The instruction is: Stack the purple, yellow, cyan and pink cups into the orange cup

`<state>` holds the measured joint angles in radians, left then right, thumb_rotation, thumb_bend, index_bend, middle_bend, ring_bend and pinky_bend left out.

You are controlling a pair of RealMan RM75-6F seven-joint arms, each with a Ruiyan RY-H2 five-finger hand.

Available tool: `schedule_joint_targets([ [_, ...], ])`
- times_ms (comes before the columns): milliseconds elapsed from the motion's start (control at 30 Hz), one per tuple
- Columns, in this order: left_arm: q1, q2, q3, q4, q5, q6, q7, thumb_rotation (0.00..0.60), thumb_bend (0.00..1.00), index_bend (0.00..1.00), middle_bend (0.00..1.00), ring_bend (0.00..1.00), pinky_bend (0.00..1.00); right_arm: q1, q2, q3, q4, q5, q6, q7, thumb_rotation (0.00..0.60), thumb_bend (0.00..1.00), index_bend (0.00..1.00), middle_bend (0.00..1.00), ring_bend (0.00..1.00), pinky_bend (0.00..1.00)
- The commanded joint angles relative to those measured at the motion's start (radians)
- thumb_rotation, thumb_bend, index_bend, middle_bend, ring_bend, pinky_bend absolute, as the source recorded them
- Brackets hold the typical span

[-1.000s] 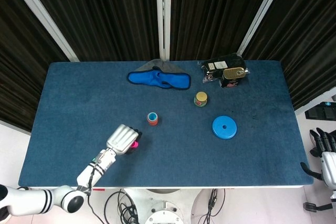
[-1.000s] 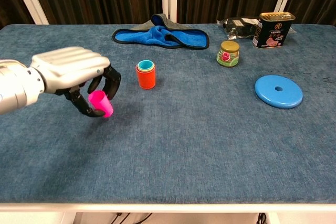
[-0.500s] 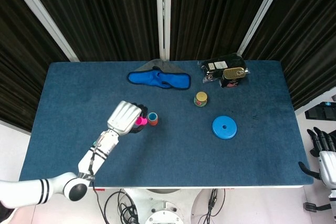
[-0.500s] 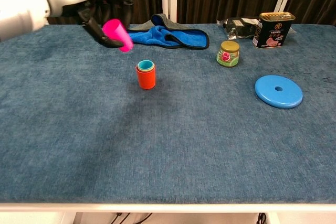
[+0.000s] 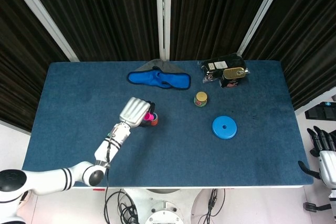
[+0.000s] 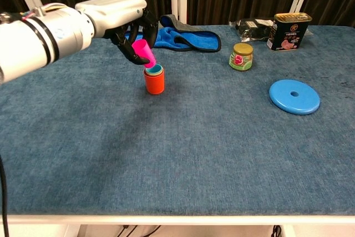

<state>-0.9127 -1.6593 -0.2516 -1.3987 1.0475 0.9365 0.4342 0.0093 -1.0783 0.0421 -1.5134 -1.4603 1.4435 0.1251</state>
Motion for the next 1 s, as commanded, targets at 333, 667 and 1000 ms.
schedule_joint_targets([
  [333,-0.037,-0.086,-0.005,0.14,0.014,-0.025,-0.066,0.6,0.28,0.53,0.54,0.57,0.72,-0.002,-0.005,0.001,0.02,0.011,-0.006,0.025,0.6,0.17,0.0,0.0,0.0,0.0],
  [667,-0.043,-0.091,0.01,0.162,0.003,-0.043,-0.037,0.6,0.28,0.5,0.52,0.57,0.72,-0.003,-0.009,0.001,0.046,0.011,-0.008,0.052,0.6,0.17,0.0,0.0,0.0,0.0],
  [1000,-0.039,-0.078,0.022,0.148,0.048,-0.001,-0.015,0.6,0.23,0.19,0.33,0.39,0.6,-0.005,-0.007,0.001,0.048,0.017,-0.011,0.055,0.6,0.17,0.0,0.0,0.0,0.0],
])
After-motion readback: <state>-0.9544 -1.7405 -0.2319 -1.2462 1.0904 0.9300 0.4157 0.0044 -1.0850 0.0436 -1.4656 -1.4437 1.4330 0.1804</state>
